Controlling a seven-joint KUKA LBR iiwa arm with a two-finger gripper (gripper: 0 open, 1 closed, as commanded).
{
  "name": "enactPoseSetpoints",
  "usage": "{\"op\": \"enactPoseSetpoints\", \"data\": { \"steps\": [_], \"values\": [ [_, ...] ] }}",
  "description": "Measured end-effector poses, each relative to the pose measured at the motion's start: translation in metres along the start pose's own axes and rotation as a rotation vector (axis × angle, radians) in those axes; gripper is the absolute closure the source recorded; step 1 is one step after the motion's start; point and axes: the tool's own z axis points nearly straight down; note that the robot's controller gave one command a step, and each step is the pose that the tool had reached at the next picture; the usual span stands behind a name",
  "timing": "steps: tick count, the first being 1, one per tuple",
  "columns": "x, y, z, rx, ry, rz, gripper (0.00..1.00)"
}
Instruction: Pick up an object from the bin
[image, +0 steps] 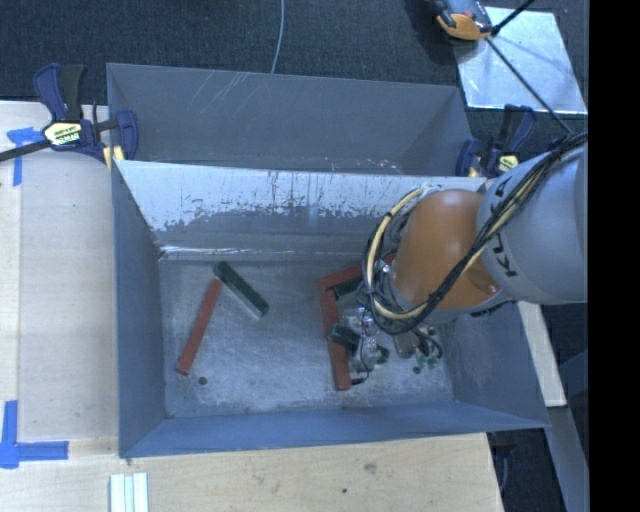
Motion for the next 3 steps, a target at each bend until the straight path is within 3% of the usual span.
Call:
{"op": "enactPoseSetpoints", "data": {
  "steps": [1, 2, 3],
  "values": [
    [0.0, 0.0, 0.0, 0.0, 0.0, -0.001, 1.0],
    [0.001, -0.011, -0.05, -0.001, 0.009, -0.006, 1.0],
    [-0.011, -0.023, -0.083, 0.001, -0.005, 0.013, 1.0]
  ]
}}
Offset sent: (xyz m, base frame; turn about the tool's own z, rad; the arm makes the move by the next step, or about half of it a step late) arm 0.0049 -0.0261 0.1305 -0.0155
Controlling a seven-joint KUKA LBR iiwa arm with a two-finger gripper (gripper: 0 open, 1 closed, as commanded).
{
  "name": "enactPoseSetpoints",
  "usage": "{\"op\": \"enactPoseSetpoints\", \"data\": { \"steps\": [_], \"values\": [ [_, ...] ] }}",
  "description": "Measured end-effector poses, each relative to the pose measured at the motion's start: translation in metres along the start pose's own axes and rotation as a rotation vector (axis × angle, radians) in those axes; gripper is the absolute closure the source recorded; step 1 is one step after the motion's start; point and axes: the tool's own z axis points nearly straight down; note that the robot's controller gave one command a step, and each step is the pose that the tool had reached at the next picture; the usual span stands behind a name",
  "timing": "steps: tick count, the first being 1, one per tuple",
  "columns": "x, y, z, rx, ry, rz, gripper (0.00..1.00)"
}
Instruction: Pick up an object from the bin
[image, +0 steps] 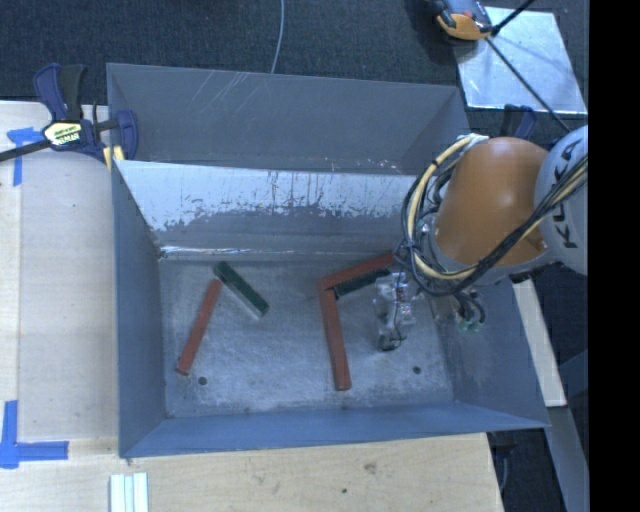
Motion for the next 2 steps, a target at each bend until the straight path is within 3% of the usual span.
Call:
{"op": "enactPoseSetpoints", "data": {
  "steps": [1, 2],
  "values": [
    [0.0015, -0.0012, 0.0289, -0.001, 0.007, 0.041, 0.0],
    [0.0014, -0.0011, 0.0289, -0.001, 0.007, 0.04, 0.0]
  ]
}}
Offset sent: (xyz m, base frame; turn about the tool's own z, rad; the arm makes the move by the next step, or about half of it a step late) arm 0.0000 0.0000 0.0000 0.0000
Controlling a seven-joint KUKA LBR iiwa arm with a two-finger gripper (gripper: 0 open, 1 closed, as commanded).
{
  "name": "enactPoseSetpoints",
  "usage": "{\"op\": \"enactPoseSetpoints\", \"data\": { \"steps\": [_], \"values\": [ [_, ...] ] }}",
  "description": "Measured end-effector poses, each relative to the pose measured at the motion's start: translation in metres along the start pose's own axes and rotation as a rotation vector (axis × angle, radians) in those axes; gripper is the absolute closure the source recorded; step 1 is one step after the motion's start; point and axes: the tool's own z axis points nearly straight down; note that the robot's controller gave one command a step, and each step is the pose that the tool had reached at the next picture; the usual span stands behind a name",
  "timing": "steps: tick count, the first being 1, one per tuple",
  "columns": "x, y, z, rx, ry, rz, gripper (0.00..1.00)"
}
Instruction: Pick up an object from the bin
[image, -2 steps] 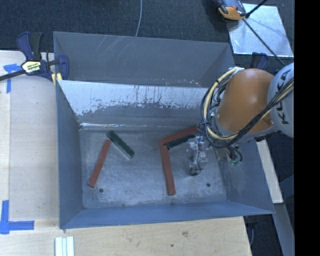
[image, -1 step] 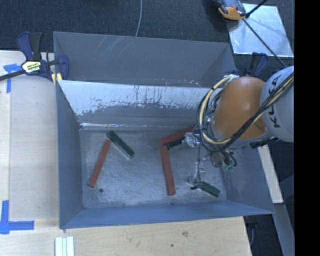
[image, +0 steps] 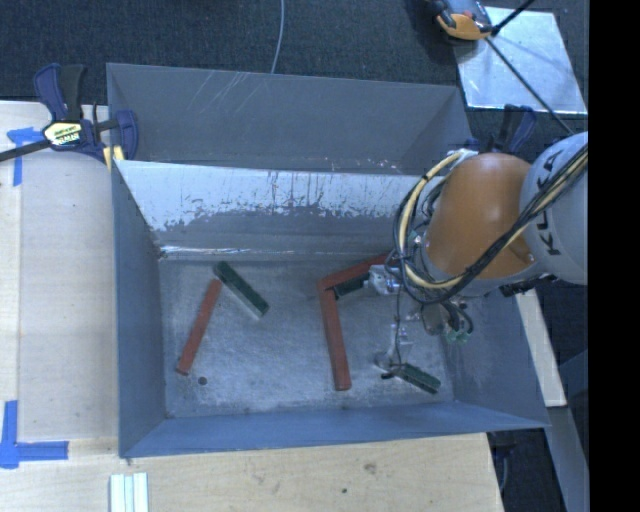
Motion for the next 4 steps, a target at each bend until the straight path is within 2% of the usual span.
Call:
{"op": "enactPoseSetpoints", "data": {
  "steps": [1, 2, 3, 4],
  "values": [
    [-0.06, 0.015, 0.016, 0.0, -0.002, 0.109, 1.0],
    [-0.06, 0.015, 0.016, 0.0, -0.002, 0.107, 0.0],
    [-0.06, 0.015, 0.016, 0.0, -0.002, 0.107, 0.0],
    [-0.09, 0.032, 0.053, 0.0, -0.002, -0.037, 1.0]
  ]
}}
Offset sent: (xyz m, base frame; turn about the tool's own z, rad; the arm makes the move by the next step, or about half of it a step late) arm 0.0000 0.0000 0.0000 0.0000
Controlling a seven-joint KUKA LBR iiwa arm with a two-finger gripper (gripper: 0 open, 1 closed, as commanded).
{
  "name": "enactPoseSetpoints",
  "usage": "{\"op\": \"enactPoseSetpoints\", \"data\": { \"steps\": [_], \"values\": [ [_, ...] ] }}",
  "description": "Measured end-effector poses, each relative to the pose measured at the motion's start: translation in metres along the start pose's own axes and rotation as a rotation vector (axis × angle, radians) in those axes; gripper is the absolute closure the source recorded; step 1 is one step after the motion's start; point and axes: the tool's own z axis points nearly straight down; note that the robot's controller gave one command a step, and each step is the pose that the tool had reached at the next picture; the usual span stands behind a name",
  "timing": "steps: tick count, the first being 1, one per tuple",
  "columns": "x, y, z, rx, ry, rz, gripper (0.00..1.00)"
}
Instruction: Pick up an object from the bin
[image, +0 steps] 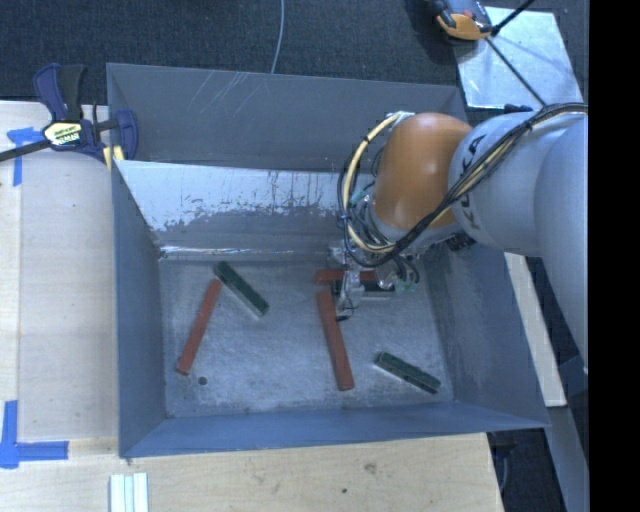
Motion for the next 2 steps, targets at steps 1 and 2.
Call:
{"op": "enactPoseSetpoints", "data": {
  "steps": [1, 2],
  "values": [
    [0.0, 0.0, 0.0, 0.0, 0.0, 0.0, 1.0],
    [-0.002, -0.002, -0.185, 0.0, -0.008, 0.011, 1.0]
  ]
}}
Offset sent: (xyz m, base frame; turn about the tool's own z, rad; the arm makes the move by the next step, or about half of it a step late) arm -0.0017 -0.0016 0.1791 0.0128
